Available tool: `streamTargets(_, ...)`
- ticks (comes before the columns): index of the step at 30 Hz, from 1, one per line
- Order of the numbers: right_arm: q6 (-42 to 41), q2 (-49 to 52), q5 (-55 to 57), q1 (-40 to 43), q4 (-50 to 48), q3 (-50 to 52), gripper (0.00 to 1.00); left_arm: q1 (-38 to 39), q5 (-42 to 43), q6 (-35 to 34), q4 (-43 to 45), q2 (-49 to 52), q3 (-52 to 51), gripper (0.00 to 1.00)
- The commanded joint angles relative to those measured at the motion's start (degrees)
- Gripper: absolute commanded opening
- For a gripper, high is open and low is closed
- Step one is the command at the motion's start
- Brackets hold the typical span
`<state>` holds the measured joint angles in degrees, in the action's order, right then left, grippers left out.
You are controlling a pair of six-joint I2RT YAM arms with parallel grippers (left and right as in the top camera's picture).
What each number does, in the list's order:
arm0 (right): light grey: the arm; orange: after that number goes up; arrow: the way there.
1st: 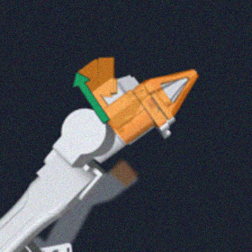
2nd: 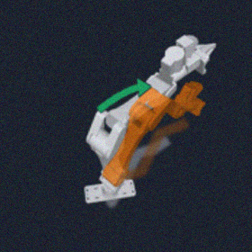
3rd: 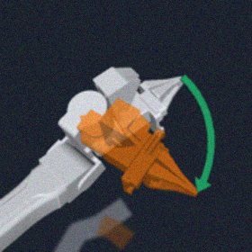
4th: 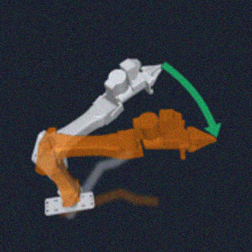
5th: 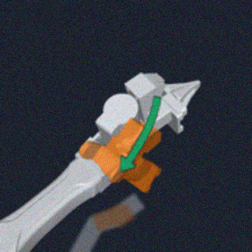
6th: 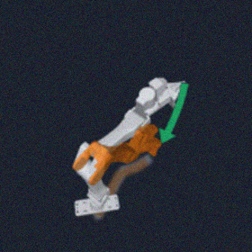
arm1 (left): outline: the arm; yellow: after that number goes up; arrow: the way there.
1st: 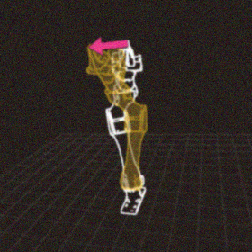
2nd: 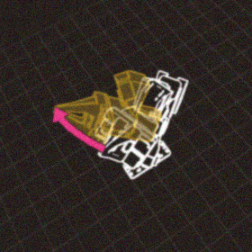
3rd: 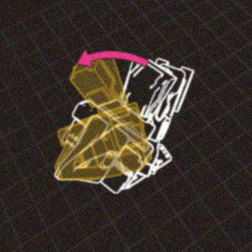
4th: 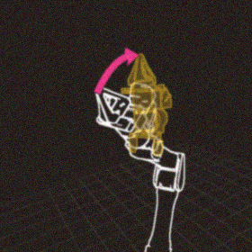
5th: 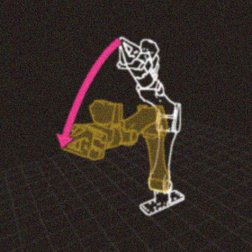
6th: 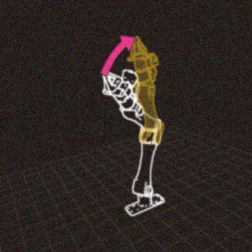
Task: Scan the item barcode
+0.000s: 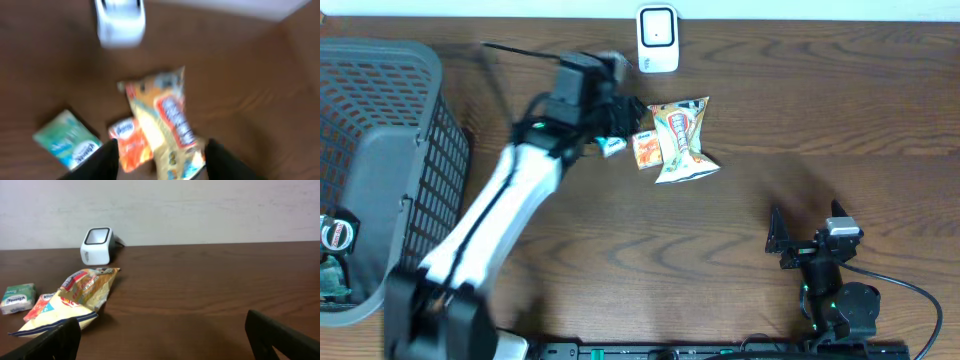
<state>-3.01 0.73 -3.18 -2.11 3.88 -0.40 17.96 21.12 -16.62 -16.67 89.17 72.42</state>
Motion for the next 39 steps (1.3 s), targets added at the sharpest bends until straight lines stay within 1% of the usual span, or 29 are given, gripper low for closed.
streamTargets(1,-0.8,0.0,0.0,0.3,0.2,0.1,0.99,-4.0,0.9,0.1,-0.1,-8.9,0.8,0.57)
streamTargets(3,-0.8,0.0,0.0,0.3,0.2,0.1,0.99,-6.6,0.8,0.1,-0.4,-13.3,1.3,0.58)
streamTargets(4,-0.8,0.0,0.0,0.3,0.2,0.1,0.99,-8.0,0.4,0.1,-0.9,-15.1,1.9,0.62)
streamTargets(6,-0.8,0.0,0.0,0.3,0.2,0.1,0.99,-10.9,-1.2,0.1,-4.5,-17.6,4.7,0.65)
streamTargets(7,-0.8,0.0,0.0,0.3,0.2,0.1,0.99,-13.0,-3.5,0.2,-9.5,-18.1,8.2,0.64)
streamTargets(8,-0.8,0.0,0.0,0.3,0.2,0.1,0.99,-14.6,-5.2,0.4,-13.6,-18.0,11.2,0.59)
streamTargets(12,-0.8,0.0,0.0,0.3,0.2,0.1,0.99,-21.8,-14.8,1.6,-34.6,-13.4,28.1,0.60)
streamTargets(13,-0.8,0.0,0.0,0.3,0.2,0.1,0.99,-23.5,-17.2,1.8,-39.4,-11.6,32.3,0.63)
streamTargets(14,-0.8,0.0,0.0,0.3,0.2,0.1,0.99,-25.7,-19.8,2.8,-44.8,-9.2,37.3,0.68)
streamTargets(15,-0.8,0.0,0.0,0.3,0.2,0.1,0.99,-27.2,-21.6,3.6,-48.3,-7.4,40.5,0.74)
streamTargets(17,-0.8,0.0,0.0,0.3,0.2,0.1,0.99,-30.9,-25.9,4.2,-55.5,-3.2,46.2,0.94)
streamTargets(18,-0.8,0.0,0.0,0.3,0.2,0.1,0.99,-32.4,-27.7,4.2,-57.7,-1.7,47.5,0.98)
streamTargets(19,-0.8,0.0,0.0,0.3,0.2,0.1,0.99,-34.1,-30.0,4.1,-59.5,-0.3,48.1,1.00)
streamTargets(22,-0.8,0.0,0.0,0.3,0.2,0.1,0.99,-38.7,-37.0,3.6,-63.2,2.8,47.8,0.98)
streamTargets(24,-0.8,0.0,0.0,0.3,0.2,0.1,0.99,-41.3,-40.6,0.6,-65.3,4.3,47.8,0.98)
streamTargets(27,-0.8,0.0,0.0,0.3,0.2,0.1,0.99,-45.5,-43.7,-4.5,-67.4,5.9,47.5,0.98)
streamTargets(31,-0.8,0.0,0.0,0.3,0.2,0.1,0.99,-49.5,-46.9,-6.0,-67.6,6.0,44.3,0.98)
streamTargets(35,-0.8,0.0,0.0,0.3,0.2,0.1,0.99,-51.2,-50.1,-8.4,-67.2,6.0,39.7,0.98)
streamTargets(39,-0.8,0.0,0.0,0.3,0.2,0.1,0.99,-51.4,-53.5,-8.6,-63.9,6.0,31.2,0.98)
